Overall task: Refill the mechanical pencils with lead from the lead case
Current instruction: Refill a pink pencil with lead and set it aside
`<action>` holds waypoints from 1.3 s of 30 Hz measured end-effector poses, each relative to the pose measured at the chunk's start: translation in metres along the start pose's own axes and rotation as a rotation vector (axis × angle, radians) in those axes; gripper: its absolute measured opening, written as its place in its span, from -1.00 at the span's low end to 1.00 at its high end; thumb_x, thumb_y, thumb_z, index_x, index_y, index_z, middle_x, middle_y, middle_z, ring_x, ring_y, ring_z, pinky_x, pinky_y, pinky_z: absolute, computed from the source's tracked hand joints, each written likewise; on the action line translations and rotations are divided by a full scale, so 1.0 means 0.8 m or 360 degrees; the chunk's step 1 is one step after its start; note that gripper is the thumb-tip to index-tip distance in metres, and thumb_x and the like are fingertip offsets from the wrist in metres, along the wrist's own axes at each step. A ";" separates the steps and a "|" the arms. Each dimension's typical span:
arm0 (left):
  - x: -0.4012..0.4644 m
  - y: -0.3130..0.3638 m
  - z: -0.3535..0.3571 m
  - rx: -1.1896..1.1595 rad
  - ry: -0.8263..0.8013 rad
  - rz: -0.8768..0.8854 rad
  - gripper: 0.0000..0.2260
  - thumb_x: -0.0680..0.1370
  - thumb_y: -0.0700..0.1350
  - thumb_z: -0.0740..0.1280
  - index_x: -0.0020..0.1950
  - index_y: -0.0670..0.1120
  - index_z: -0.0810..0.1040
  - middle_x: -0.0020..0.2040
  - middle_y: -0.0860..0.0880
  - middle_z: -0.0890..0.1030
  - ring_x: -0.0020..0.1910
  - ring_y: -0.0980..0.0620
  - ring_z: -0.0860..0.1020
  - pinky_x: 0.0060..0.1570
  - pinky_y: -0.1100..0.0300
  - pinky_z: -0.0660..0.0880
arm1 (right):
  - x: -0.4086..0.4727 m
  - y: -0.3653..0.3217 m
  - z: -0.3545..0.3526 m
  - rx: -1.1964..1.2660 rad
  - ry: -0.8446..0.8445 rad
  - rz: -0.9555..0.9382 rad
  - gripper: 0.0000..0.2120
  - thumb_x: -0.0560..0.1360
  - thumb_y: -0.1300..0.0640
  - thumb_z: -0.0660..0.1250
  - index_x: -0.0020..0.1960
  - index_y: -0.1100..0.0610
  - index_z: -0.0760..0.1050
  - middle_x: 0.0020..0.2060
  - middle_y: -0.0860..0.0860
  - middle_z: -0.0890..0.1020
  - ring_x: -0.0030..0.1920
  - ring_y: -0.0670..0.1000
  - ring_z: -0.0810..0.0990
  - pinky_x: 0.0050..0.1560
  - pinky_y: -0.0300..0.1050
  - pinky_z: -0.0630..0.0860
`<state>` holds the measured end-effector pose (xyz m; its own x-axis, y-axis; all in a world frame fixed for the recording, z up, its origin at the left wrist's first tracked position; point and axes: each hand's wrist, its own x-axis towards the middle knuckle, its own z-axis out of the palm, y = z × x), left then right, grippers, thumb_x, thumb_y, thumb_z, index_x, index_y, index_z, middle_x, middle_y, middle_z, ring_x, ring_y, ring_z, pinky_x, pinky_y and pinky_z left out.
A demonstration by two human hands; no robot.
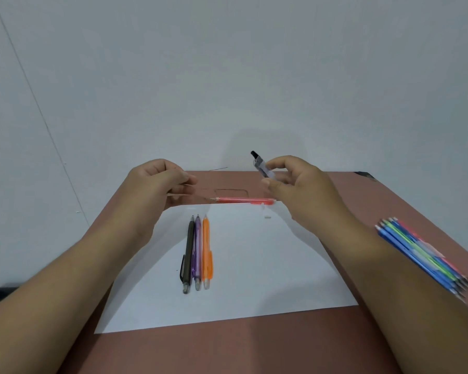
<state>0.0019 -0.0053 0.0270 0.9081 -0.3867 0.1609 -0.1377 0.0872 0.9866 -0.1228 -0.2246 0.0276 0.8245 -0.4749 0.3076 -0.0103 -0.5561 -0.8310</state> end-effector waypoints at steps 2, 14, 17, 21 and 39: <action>0.001 -0.002 0.000 0.0028 -0.0007 0.0005 -0.90 0.58 -0.29 0.30 -0.13 -0.24 0.56 -0.09 -0.18 0.71 -0.11 -0.10 0.67 0.00 0.01 0.62 | -0.001 -0.004 0.001 0.0062 -0.0009 0.0040 -0.91 0.57 -0.04 0.41 0.05 -0.19 0.56 -0.13 -0.22 0.71 -0.37 -0.23 0.58 -0.38 -0.28 0.45; 0.006 -0.009 0.002 0.0137 0.0031 0.0023 -0.87 0.58 -0.25 0.33 -0.16 -0.19 0.60 -0.13 -0.12 0.72 -0.16 -0.05 0.66 -0.11 0.05 0.58 | -0.005 -0.010 0.008 0.0770 -0.0183 0.0192 -0.86 0.54 0.25 0.45 0.10 0.15 0.64 -0.12 0.05 0.73 -0.11 0.05 0.69 0.05 -0.05 0.64; 0.005 -0.009 0.006 0.0145 0.0054 0.0022 -0.89 0.58 -0.25 0.32 -0.10 -0.27 0.58 -0.15 -0.10 0.72 -0.19 0.00 0.64 -0.14 0.08 0.59 | -0.007 -0.012 0.009 0.0747 -0.0259 0.0135 -0.69 0.54 0.31 0.43 0.25 0.08 0.57 -0.03 0.07 0.74 -0.02 0.08 0.73 0.09 -0.01 0.66; 0.003 -0.008 0.007 0.0181 0.0076 0.0035 -0.89 0.58 -0.24 0.33 -0.08 -0.26 0.59 -0.14 -0.10 0.72 -0.21 0.04 0.64 -0.15 0.09 0.60 | -0.012 -0.015 0.010 0.0647 -0.0349 0.0111 -0.51 0.53 0.29 0.45 0.37 -0.08 0.51 -0.17 0.05 0.70 -0.11 0.04 0.73 -0.06 -0.11 0.66; 0.005 -0.018 0.007 0.0485 0.0077 0.0154 -0.92 0.55 -0.16 0.42 -0.13 -0.14 0.64 -0.11 -0.14 0.68 -0.22 0.09 0.63 -0.20 0.20 0.58 | -0.025 -0.028 0.005 -0.0165 -0.0817 -0.0056 -0.56 0.46 0.11 0.54 0.21 -0.32 0.60 -0.17 -0.04 0.69 -0.19 -0.06 0.69 -0.06 -0.11 0.63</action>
<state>0.0056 -0.0130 0.0137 0.9016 -0.3455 0.2603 -0.3301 -0.1605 0.9302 -0.1365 -0.2000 0.0379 0.9962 -0.0738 0.0462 -0.0121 -0.6429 -0.7658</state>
